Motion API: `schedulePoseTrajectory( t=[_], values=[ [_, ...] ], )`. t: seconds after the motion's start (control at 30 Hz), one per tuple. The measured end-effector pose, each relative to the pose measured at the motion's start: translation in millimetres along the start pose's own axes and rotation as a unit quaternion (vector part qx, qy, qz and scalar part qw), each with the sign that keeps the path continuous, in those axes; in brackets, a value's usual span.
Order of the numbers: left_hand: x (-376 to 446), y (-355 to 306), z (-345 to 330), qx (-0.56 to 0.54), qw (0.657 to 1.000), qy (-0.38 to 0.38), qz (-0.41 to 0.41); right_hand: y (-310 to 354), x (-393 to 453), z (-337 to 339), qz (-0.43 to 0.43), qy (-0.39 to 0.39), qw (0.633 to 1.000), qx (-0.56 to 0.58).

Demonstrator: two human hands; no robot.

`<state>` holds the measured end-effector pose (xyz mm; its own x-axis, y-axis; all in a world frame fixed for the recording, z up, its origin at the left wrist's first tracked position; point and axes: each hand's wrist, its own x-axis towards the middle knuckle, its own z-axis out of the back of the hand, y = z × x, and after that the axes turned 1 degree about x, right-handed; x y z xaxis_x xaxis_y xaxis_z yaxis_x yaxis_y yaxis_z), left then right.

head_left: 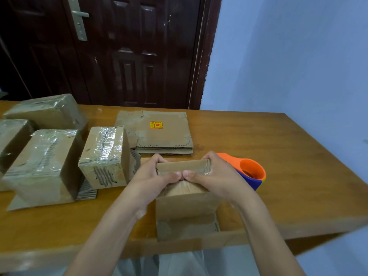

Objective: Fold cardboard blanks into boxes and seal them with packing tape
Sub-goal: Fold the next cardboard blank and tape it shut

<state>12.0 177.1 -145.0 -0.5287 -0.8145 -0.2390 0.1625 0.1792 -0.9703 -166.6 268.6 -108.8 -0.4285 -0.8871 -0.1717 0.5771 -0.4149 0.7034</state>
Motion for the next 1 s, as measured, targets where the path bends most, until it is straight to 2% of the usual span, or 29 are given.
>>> schedulePoseTrajectory(
  t=[0.17,0.3,0.37,0.5,0.57,0.63,0.67,0.77,0.83,0.9,1.0],
  values=[
    [-0.2,-3.0,4.6,-0.006,1.0,0.021,0.01,0.8,0.5,3.5,0.007,0.01,1.0,0.007],
    [-3.3,1.4,11.5,-0.05,0.996,0.063,0.036,-8.3,-1.7,13.0,-0.002,0.068,0.988,0.137],
    [-2.7,1.7,10.3,-0.065,0.995,0.061,0.034,-13.0,-1.1,12.6,0.0,0.064,0.983,0.172],
    [-1.6,-3.1,11.2,-0.072,0.994,0.077,0.038,-13.6,4.3,10.3,0.001,0.062,0.988,0.145],
    [0.4,-0.5,14.5,-0.077,0.993,0.082,0.022,-19.5,1.4,6.4,0.005,0.082,0.971,0.225],
    [-4.5,6.7,11.4,-0.09,0.993,0.07,-0.005,-27.6,-4.8,-3.8,0.009,0.098,0.932,0.349],
    [-7.6,11.1,8.4,-0.102,0.992,0.069,-0.022,-32.3,-5.1,-10.2,0.012,0.086,0.923,0.375],
    [-7.8,12.1,-1.7,-0.124,0.99,0.029,-0.054,-38.5,1.2,-26.4,0.025,0.037,0.925,0.376],
    [4.6,14.4,2.1,-0.1,0.993,0.005,-0.056,-37.1,3.3,-30.7,0.027,0.006,0.924,0.382],
    [19.8,25.7,13.3,-0.087,0.993,0.02,-0.075,-36.6,0.8,-33.3,0.037,-0.012,0.921,0.386],
    [5.1,24.4,-1.8,-0.12,0.988,-0.007,-0.098,-36.3,-4.2,-35.2,0.055,-0.018,0.906,0.42]
  ],
)
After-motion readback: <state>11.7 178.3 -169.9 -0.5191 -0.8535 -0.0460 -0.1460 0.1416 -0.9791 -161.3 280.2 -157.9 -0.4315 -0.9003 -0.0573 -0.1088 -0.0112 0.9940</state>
